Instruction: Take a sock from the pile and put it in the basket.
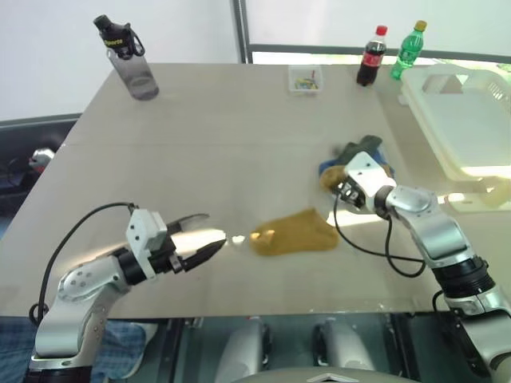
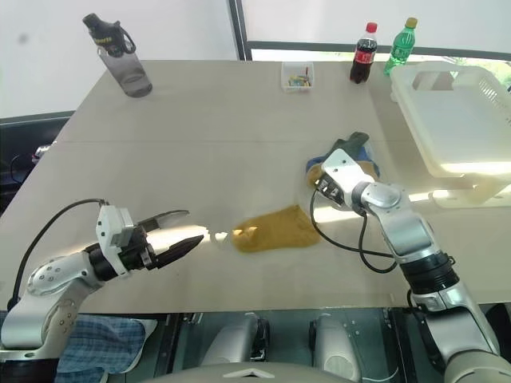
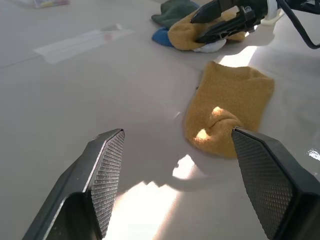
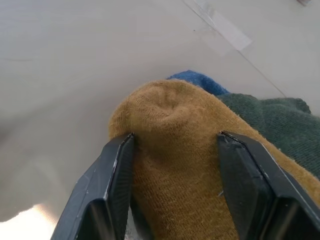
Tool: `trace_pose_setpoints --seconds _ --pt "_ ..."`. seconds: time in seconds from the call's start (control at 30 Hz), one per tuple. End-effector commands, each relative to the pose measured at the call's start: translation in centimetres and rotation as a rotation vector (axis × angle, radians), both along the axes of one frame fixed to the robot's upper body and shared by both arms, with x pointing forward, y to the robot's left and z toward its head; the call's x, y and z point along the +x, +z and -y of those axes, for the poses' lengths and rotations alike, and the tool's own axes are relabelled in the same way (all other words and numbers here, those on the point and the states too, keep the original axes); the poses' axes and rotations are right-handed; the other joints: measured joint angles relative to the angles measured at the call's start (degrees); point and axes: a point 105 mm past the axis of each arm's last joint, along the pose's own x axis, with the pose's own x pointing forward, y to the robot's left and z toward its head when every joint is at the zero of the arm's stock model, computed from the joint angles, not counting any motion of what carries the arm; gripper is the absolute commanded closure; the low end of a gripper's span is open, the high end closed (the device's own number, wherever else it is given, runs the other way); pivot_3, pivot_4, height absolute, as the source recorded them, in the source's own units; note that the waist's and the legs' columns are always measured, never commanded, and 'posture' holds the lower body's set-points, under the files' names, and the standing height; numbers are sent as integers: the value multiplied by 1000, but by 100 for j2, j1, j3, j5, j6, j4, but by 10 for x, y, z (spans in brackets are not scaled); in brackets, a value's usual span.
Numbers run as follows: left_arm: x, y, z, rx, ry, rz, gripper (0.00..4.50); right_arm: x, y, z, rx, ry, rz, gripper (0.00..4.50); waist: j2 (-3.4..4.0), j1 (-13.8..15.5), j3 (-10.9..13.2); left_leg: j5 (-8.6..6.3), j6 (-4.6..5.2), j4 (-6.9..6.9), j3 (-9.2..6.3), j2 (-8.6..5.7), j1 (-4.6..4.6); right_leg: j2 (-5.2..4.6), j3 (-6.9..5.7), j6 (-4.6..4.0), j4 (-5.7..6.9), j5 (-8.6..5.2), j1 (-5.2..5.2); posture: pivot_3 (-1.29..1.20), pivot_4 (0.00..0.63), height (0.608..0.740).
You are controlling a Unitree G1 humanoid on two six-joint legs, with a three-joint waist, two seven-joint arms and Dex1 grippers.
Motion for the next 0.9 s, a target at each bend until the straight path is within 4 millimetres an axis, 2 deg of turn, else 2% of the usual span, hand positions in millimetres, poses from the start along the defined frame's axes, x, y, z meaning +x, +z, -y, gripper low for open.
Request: trace_pose_setpoints --seconds 0.03,0.07,0.1,0.3,0.43,0.57,0.7,0.9 --pt "-1 5 0 5 -4 37 840 4 16 -7 -2 27 71 3474 0 -1 0 0 0 0 0 0 0 0 0 0 0 0 0 0 150 740" --pt "-1 5 0 4 -4 38 840 4 16 -7 -7 30 76 4093 0 -1 0 0 0 0 0 0 0 0 0 0 1 0 0 0 150 740" --pt "-1 6 1 4 -4 39 840 4 17 -8 -7 32 80 4454 0 -1 0 0 0 0 0 0 0 0 0 0 0 0 0 0 150 740" --pt "0 7 2 4 -3 42 840 0 27 -18 12 81 108 4484 0 -2 0 0 0 0 0 1 0 0 1 0 1 0 0 0 150 740" --pt "0 8 3 4 -4 44 840 -19 39 -43 84 228 94 4484 1 -8 1 0 0 0 0 2 0 0 1 0 1 0 0 0 150 740" --pt "1 9 5 5 -5 43 840 -28 44 -58 114 295 75 4484 0 -7 1 0 1 0 0 4 1 1 1 0 2 0 -1 0 150 740" --pt "1 10 6 5 -8 43 840 -36 36 -77 113 350 25 4484 -1 0 1 0 0 4 0 3 1 -1 0 0 2 0 0 0 150 740" --pt "2 12 8 4 -13 42 840 -41 22 -122 84 445 -12 4484 0 -30 1 0 -1 3 0 4 1 2 3 0 9 0 -5 0 150 740"
